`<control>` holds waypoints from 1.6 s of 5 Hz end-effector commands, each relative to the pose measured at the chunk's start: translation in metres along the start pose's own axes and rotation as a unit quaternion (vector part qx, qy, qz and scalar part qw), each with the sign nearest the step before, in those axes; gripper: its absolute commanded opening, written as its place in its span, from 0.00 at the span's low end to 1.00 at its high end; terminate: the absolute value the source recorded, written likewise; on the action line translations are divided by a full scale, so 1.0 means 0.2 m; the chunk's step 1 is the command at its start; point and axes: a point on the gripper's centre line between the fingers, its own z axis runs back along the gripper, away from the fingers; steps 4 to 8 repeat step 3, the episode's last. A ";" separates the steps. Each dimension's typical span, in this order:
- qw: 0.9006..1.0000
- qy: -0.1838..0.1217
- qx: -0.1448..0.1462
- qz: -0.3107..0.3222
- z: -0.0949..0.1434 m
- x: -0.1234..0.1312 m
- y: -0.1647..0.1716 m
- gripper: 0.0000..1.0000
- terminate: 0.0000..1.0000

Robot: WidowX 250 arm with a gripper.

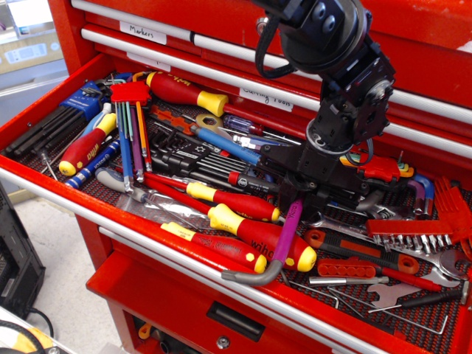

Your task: Pick up violet Allen key

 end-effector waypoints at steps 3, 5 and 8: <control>0.988 0.049 0.083 -0.122 0.70 0.09 0.54 0.00 1.00; 0.988 0.049 0.083 -0.122 0.70 0.09 0.54 0.00 1.00; 0.988 0.049 0.083 -0.122 0.70 0.09 0.54 0.00 1.00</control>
